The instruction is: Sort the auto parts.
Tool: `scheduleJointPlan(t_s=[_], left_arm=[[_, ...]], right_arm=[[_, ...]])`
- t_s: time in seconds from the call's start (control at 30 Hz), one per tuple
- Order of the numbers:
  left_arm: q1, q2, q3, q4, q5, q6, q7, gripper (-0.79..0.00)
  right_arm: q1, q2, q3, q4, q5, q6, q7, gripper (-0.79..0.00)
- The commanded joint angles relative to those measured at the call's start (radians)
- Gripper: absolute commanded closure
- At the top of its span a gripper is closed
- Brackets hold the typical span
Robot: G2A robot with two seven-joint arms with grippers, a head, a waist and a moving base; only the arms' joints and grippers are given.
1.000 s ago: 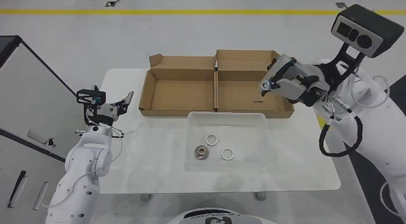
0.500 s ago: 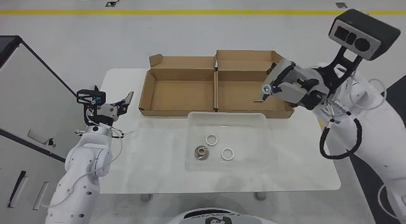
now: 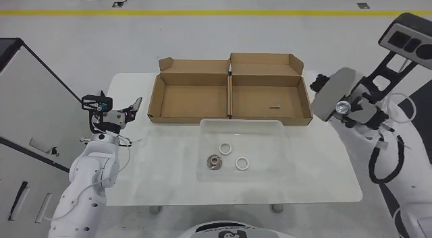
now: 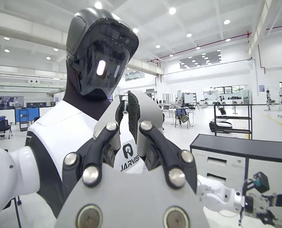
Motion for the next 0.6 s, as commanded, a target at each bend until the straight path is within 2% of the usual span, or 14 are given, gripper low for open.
scheduleJointPlan(t_s=[0.0, 0.3, 0.4, 0.57], left_arm=[[0.000, 0.000, 0.000, 0.000, 0.000, 0.000, 0.000, -0.785], [0.000, 0.000, 0.000, 0.000, 0.000, 0.000, 0.000, -0.785], [0.000, 0.000, 0.000, 0.000, 0.000, 0.000, 0.000, -0.785], [0.000, 0.000, 0.000, 0.000, 0.000, 0.000, 0.000, -0.785]], right_arm=[[-0.005, -0.003, 0.003, 0.032, -0.031, 0.002, 0.037, 0.000], [0.014, -0.010, 0.022, 0.039, -0.195, 0.134, 0.087, 0.000], [0.020, -0.014, 0.021, 0.032, -0.207, 0.142, 0.089, 0.000], [0.021, -0.025, 0.006, 0.027, -0.136, 0.100, 0.087, 0.000]])
